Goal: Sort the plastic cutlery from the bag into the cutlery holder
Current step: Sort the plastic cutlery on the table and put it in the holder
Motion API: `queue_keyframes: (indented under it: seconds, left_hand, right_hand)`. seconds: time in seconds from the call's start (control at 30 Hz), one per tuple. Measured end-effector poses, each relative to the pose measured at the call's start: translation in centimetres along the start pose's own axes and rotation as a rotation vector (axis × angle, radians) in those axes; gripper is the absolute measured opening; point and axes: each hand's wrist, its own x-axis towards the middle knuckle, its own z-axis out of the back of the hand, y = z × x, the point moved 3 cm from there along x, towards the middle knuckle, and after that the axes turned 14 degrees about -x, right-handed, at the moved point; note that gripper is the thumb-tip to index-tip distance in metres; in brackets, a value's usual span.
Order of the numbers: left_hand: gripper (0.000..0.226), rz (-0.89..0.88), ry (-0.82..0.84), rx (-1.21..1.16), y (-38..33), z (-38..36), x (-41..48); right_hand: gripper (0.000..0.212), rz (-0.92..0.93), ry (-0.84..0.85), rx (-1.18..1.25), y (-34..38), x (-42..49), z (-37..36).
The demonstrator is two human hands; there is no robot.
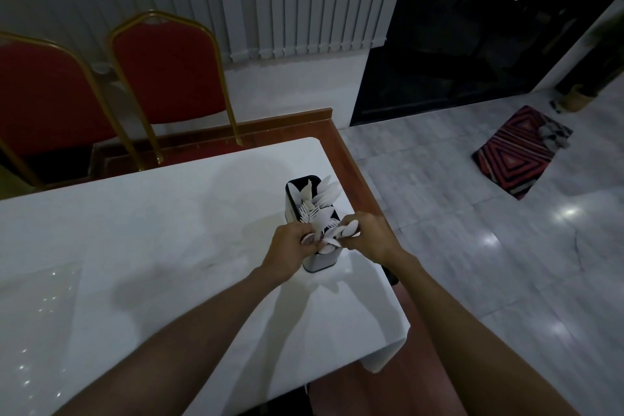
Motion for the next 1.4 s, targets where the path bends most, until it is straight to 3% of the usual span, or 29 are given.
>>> queue_keyframes:
  seconds: [0.1,0.23,0.3,0.6,0.7,0.93,1.2,1.4]
  left_hand:
    - [0.045,0.029,-0.004,0.03,0.2,0.2,0.1]
    - [0.018,0.004,0.013,0.05,0.3,0.5,-0.1]
    - [0.016,-0.028,0.036,0.096,0.0,0.6,-0.2]
    - [0.047,-0.017,0.068,0.103,-0.7,0.6,-0.7]
    - [0.049,-0.013,0.084,0.074,-0.9,0.7,-0.9]
    - [0.061,-0.125,0.1,0.277,0.4,1.7,-1.8]
    - [0.04,-0.217,-0.268,0.384,2.7,9.1,-4.5]
    - [0.027,-0.005,-0.604,0.366,8.2,20.2,-11.6]
  right_hand:
    - [0.018,0.041,0.008,0.027,0.1,-0.3,0.2]
    - [0.027,0.056,0.031,0.036,0.0,-0.5,0.1]
    - [0.035,0.061,0.035,0.044,0.1,-0.6,0.1]
    - [0.051,0.031,0.072,-0.005,0.2,-1.0,-0.2]
    - [0.051,0.021,0.031,-0.012,0.1,-1.3,-0.2]
    - [0.045,0.105,-0.174,-0.023,2.3,-1.7,0.7]
    - [0.032,0.315,-0.26,0.037,10.1,0.6,-1.5]
    - [0.032,0.394,-0.019,-0.012,19.1,2.2,-8.8]
